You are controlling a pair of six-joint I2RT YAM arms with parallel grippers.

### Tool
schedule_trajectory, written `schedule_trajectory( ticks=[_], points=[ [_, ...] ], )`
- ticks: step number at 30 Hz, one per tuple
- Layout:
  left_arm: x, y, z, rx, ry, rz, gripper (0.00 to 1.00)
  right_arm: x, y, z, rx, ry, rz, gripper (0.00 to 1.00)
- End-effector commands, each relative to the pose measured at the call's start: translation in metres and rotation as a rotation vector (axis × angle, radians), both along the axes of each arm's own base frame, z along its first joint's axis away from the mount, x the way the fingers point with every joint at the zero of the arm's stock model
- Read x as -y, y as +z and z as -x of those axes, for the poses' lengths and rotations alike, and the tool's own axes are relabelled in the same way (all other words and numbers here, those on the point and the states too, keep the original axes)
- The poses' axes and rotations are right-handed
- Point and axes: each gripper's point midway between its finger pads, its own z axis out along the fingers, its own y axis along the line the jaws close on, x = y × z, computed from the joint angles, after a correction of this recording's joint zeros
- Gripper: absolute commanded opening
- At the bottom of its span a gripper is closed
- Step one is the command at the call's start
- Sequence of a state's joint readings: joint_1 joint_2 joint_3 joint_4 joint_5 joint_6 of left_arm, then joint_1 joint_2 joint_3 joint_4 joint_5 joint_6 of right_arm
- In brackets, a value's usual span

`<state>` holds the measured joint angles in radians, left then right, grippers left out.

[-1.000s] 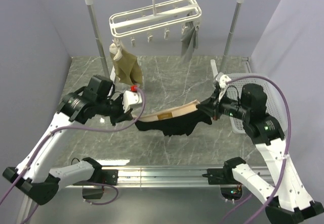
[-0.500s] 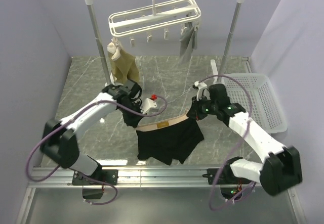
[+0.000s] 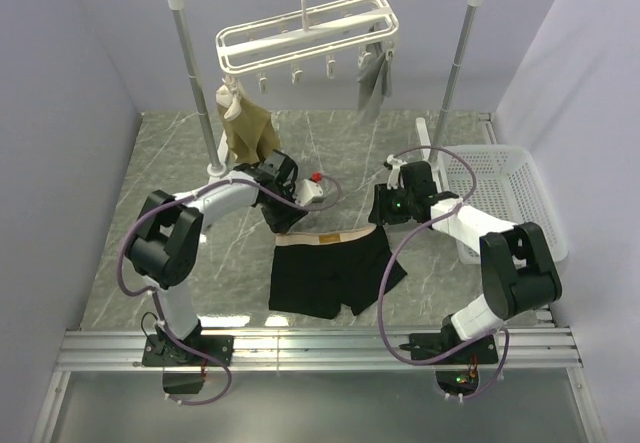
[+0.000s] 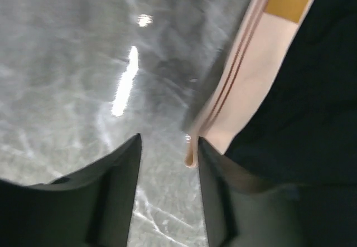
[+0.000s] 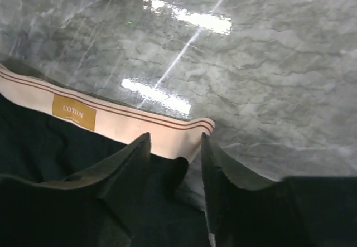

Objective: Clip the underwear to the hanger

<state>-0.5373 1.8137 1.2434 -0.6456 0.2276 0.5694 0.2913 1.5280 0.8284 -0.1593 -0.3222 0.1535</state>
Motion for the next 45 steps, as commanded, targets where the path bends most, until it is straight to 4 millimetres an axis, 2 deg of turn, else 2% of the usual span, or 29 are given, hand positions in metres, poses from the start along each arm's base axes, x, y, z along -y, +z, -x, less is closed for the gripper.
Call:
schedule_trajectory(
  ticks=[1,2,4,5,6,8,9,10,12,14,15,17,21,23,24,27,28,29,30,31,32,34,37,38,39,41,42,44,45],
  points=[
    [0.008,0.044,-0.025,0.092,0.039,0.111,0.52,0.002,0.032,-0.018,0.085,-0.041,-0.027,0.53],
    [0.006,0.047,-0.019,0.091,0.04,0.119,0.53,0.003,0.036,-0.016,0.091,-0.034,-0.029,0.56],
    [0.006,0.072,-0.009,0.127,0.027,0.183,0.55,0.003,0.049,-0.007,0.113,0.014,-0.031,0.56],
    [0.001,0.067,0.002,0.111,0.026,0.186,0.55,0.002,0.055,-0.004,0.124,0.032,-0.036,0.56],
    [0.0,0.085,0.01,0.144,0.024,0.222,0.55,0.002,0.058,0.003,0.117,0.06,-0.029,0.56],
    [-0.002,0.083,0.036,0.103,-0.008,0.26,0.55,-0.002,0.077,0.013,0.148,0.114,-0.057,0.56],
    [-0.004,0.096,0.046,0.124,-0.014,0.293,0.56,-0.001,0.088,0.02,0.17,0.145,-0.05,0.56],
    [-0.007,0.091,0.058,0.101,-0.014,0.304,0.55,0.0,0.094,0.024,0.184,0.159,-0.048,0.56],
    [-0.006,0.11,0.074,0.127,-0.015,0.373,0.56,0.005,0.115,0.032,0.257,0.201,-0.021,0.63],
    [-0.008,0.117,0.085,0.151,-0.012,0.421,0.58,0.012,0.13,0.035,0.316,0.219,-0.004,0.7],
    [-0.006,0.14,0.093,0.2,-0.004,0.495,0.61,0.016,0.147,0.037,0.374,0.233,0.01,0.7],
    [-0.002,0.168,0.098,0.277,-0.008,0.593,0.63,0.018,0.165,0.038,0.421,0.238,0.008,0.71],
    [0.0,0.261,0.116,0.464,0.05,0.883,0.71,0.008,0.224,0.041,0.58,0.244,-0.093,0.71],
    [-0.003,0.293,0.118,0.535,0.058,0.959,0.72,0.003,0.248,0.042,0.674,0.243,-0.143,0.71],
    [-0.004,0.312,0.118,0.578,0.062,1.002,0.72,-0.001,0.271,0.042,0.767,0.252,-0.181,0.71],
    [-0.013,0.356,0.102,0.672,0.126,1.034,0.72,-0.017,0.31,0.039,0.885,0.301,-0.279,0.69],
    [-0.016,0.367,0.097,0.695,0.15,1.039,0.72,-0.022,0.318,0.038,0.91,0.321,-0.303,0.68],
    [-0.024,0.395,0.094,0.755,0.174,1.061,0.71,-0.026,0.33,0.035,0.929,0.316,-0.335,0.66],
    [-0.024,0.403,0.085,0.763,0.199,1.066,0.71,-0.032,0.34,0.025,0.972,0.316,-0.355,0.66],
    [-0.029,0.426,0.085,0.812,0.21,1.09,0.71,-0.042,0.345,0.024,0.984,0.333,-0.377,0.65],
    [-0.033,0.436,0.079,0.817,0.268,1.114,0.71,-0.045,0.358,0.019,1.019,0.312,-0.379,0.64],
    [-0.039,0.461,0.072,0.819,0.341,1.187,0.71,-0.068,0.364,0.01,1.033,0.335,-0.41,0.64],
    [-0.047,0.479,0.065,0.778,0.423,1.279,0.73,-0.087,0.386,-0.006,1.105,0.274,-0.432,0.62],
    [-0.048,0.483,0.066,0.771,0.423,1.3,0.73,-0.102,0.391,-0.001,1.127,0.293,-0.452,0.62],
    [-0.046,0.485,0.067,0.742,0.424,1.324,0.74,-0.107,0.395,-0.012,1.165,0.255,-0.451,0.62],
    [-0.054,0.491,0.066,0.736,0.456,1.361,0.75,-0.13,0.402,-0.011,1.2,0.273,-0.468,0.61],
    [-0.056,0.493,0.065,0.735,0.469,1.37,0.75,-0.139,0.398,-0.022,1.207,0.248,-0.467,0.61],
    [-0.065,0.498,0.06,0.744,0.499,1.387,0.76,-0.151,0.404,-0.027,1.236,0.238,-0.476,0.61],
    [-0.068,0.502,0.059,0.728,0.518,1.418,0.76,-0.166,0.4,-0.031,1.245,0.239,-0.486,0.61]
  ],
)
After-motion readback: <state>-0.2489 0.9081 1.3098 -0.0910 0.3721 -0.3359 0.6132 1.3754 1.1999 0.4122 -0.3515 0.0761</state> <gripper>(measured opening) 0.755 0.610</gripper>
